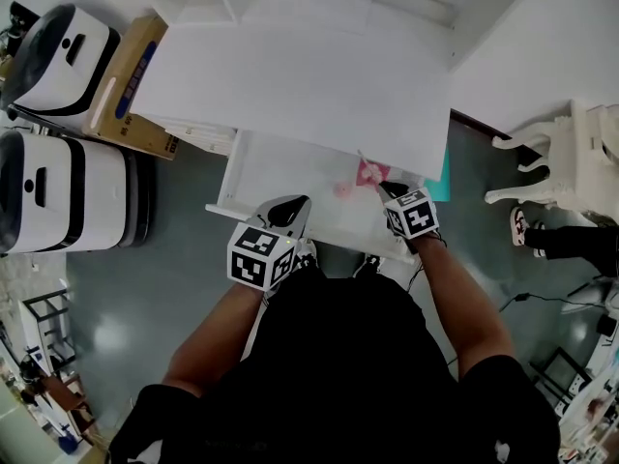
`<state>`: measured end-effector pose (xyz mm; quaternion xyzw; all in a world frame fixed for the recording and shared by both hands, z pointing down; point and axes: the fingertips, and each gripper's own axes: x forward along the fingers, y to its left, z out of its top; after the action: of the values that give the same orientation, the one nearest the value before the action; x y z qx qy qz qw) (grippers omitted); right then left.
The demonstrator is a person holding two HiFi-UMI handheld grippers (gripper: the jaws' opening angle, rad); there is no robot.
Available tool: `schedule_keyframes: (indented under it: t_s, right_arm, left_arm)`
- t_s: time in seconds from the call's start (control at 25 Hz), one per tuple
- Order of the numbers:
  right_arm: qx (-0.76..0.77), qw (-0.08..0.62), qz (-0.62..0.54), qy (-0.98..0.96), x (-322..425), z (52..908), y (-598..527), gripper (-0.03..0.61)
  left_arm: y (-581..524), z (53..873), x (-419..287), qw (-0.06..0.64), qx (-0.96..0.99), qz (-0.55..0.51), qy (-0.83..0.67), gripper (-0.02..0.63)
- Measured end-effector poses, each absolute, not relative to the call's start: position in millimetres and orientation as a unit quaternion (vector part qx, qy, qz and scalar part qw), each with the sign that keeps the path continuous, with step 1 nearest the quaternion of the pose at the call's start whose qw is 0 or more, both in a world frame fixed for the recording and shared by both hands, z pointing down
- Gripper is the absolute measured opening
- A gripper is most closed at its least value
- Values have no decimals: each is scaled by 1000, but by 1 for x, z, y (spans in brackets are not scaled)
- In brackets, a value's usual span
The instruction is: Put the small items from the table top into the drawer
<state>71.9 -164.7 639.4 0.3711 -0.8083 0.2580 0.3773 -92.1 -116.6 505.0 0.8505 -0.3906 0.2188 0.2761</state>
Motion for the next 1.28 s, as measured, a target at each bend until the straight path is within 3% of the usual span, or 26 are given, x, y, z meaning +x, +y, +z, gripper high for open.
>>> schedule_keyframes:
  t_s: [0.44, 1.28]
  right_arm:
    - [121, 573, 41, -809, 74, 719, -88, 44]
    - [5, 655, -86, -750, 64, 797, -88, 46]
  left_arm:
    - [-104, 507, -76, 276, 847, 230, -393, 9]
    - [-94, 518, -94, 305, 812, 238, -436, 9]
